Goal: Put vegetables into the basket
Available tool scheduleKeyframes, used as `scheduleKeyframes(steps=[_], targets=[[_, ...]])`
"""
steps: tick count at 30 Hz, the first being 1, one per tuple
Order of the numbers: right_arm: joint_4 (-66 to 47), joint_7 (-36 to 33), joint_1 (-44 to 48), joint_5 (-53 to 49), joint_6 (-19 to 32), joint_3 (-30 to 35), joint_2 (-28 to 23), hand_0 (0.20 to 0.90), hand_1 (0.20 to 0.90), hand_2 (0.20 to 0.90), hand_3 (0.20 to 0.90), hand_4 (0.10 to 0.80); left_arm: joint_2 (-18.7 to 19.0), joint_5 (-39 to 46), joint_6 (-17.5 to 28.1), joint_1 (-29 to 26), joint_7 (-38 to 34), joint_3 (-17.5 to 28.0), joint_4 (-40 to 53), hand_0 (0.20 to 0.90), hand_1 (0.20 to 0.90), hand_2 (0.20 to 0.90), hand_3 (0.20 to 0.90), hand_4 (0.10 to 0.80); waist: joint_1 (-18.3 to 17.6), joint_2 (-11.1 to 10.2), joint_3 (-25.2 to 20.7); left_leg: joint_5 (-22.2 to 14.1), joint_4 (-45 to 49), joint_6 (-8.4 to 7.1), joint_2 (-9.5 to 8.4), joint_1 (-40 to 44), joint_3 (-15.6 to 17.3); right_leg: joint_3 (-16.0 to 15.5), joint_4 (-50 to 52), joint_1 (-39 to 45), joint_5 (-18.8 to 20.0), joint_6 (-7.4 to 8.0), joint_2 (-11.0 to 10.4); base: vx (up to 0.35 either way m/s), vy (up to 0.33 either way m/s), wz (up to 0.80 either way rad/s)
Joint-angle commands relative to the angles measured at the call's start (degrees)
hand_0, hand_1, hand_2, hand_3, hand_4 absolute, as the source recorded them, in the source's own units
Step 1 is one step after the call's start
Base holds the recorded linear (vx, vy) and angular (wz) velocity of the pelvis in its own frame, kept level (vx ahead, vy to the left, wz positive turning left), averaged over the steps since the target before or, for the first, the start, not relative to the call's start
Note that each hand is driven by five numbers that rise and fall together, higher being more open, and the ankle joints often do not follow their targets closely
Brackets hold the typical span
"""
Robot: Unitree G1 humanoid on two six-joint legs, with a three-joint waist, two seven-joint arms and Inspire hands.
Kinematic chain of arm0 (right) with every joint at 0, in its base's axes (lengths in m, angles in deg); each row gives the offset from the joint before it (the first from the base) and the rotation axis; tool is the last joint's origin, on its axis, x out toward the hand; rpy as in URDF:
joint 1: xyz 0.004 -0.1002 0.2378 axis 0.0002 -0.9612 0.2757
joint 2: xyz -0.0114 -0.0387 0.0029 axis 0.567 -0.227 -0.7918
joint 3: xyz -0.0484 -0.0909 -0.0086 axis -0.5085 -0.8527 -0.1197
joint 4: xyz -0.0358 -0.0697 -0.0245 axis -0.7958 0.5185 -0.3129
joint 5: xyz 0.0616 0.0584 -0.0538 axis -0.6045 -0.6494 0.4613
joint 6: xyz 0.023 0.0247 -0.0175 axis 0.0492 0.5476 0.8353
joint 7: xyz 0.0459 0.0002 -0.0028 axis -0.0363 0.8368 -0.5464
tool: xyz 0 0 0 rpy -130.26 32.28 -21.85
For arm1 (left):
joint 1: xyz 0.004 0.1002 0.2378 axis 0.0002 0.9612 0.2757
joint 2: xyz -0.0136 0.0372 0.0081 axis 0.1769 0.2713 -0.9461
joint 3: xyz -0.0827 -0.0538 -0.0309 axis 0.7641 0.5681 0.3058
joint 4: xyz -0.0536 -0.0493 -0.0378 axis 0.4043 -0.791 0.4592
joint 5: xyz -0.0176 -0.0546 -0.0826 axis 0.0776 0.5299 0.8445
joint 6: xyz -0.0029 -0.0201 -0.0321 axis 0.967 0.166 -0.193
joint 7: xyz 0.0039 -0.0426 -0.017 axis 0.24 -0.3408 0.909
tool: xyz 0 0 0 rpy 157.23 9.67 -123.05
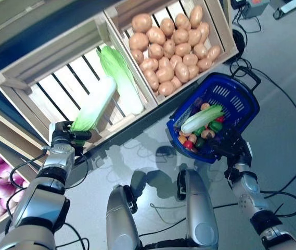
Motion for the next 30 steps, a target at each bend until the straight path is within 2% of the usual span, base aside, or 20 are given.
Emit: scheduleKeyframes(steps=[1, 6, 10, 13, 14, 17, 20, 26, 30], targets=[[-2.9, 1.9, -4.2, 4.5, 6.0, 1.6, 1.8, 0.900, 0.900, 0.900, 0.900, 0.800, 0.4, -2.4, 7.9, 4.3, -3.6, 2.1, 3.3, 0.300, 0.300, 0.300, 0.300, 0.400, 0.5, 1.5, -12.6, 6.2, -10.4, 5.35, -1.43, 4.4, 1.3, 0.2, -14.1, 8.3, 8.6, -0.62, -2.6, 0.054, -0.013, -0.02], [-2.7, 1.5, -6.5, 6.2, 5.1, 1.5, 4.0, 0.900, 0.900, 0.900, 0.900, 0.800, -2.5, -5.8, 9.6, 9.3, -8.4, 4.4, 5.7, 0.300, 0.300, 0.300, 0.300, 0.400, 1.4, 2.2, -16.7, 10.1, -20.6, 4.02, -2.84, 12.7, 2.8, -3.1, -26.1, 18.2, 11.7, 0.30, -1.8, 0.119, -0.018, 0.00], [-4.1, 0.8, -8.7, 7.7, 5.5, 1.7, 6.1, 0.900, 0.900, 0.900, 0.900, 0.800, -6.0, -4.3, 14.8, 14.3, -10.6, 7.4, 9.9, 0.300, 0.300, 0.300, 0.300, 0.400, 2.1, 2.6, -19.7, 14.0, -30.4, 3.49, -4.48, 19.5, 3.6, -5.6, -37.2, 26.1, 15.5, 1.62, -1.2, 0.094, -0.029, 0.02], [-5.3, -1.2, -9.4, 9.7, 6.3, 1.7, 7.5, 0.900, 0.900, 0.900, 0.900, 0.800, -9.9, -3.5, 18.4, 17.5, -10.5, 8.4, 13.8, 0.300, 0.300, 0.300, 0.300, 0.400, 2.6, 3.1, -21.2, 16.8, -37.5, 3.38, -6.03, 23.8, 3.7, -6.2, -44.5, 30.9, 18.6, 2.75, -0.4, 0.030, -0.020, 0.11], [-6.0, -0.5, -9.3, 7.8, 7.0, 1.7, 8.6, 0.900, 0.900, 0.900, 0.900, 0.800, -11.5, -3.4, 20.2, 18.7, -10.1, 8.1, 16.0, 0.300, 0.300, 0.300, 0.300, 0.400, 2.9, 3.1, -22.1, 18.1, -40.7, 3.36, -6.71, 25.3, 3.8, -6.4, -47.7, 32.3, 20.6, 3.40, -0.2, -0.002, -0.026, 0.13], [-6.3, 0.4, -9.1, 6.5, 9.4, 1.9, 9.9, 0.900, 0.900, 0.900, 0.900, 0.800, -13.9, -4.2, 22.6, 19.8, -10.2, 6.8, 19.0, 0.300, 0.300, 0.300, 0.300, 0.400, 3.4, 3.2, -23.1, 19.4, -45.3, 3.43, -7.47, 27.6, 3.7, -6.4, -52.1, 34.5, 23.0, 4.21, 0.3, 0.009, -0.028, 0.06], [-8.1, 7.2, -8.9, -1.8, 7.9, 2.6, 12.3, 0.900, 0.900, 0.900, 0.900, 0.800, -15.6, -5.0, 23.4, 20.8, -8.0, 4.0, 26.7, 0.300, 0.300, 0.300, 0.300, 0.400, 4.4, 3.2, -24.2, 20.5, -50.8, 3.70, -8.56, 30.2, 2.9, -7.1, -56.2, 36.9, 25.1, 4.80, 1.3, 0.009, -0.043, 0.01], [-10.5, 15.6, -7.8, -9.3, 5.9, 3.4, 14.9, 0.900, 0.900, 0.900, 0.900, 0.800, -19.0, -8.9, 23.4, 21.8, -5.6, 0.4, 36.2, 0.300, 0.300, 0.300, 0.300, 0.400, 5.3, 2.2, -25.3, 19.4, -51.6, 4.06, -8.95, 30.8, 2.2, -7.2, -58.9, 38.0, 26.2, 4.78, 2.3, -0.013, -0.035, 0.03], [-11.9, 19.5, -6.6, -12.7, 5.1, 3.4, 15.4, 0.900, 0.900, 0.900, 0.900, 0.800, -18.7, -10.4, 22.8, 22.7, -3.7, -2.3, 40.5, 0.300, 0.300, 0.300, 0.300, 0.400, 5.9, 1.5, -25.6, 18.8, -51.6, 4.31, -8.62, 31.7, 2.8, -7.4, -58.9, 38.7, 26.1, 4.69, 2.5, 0.032, -0.056, -0.02]])
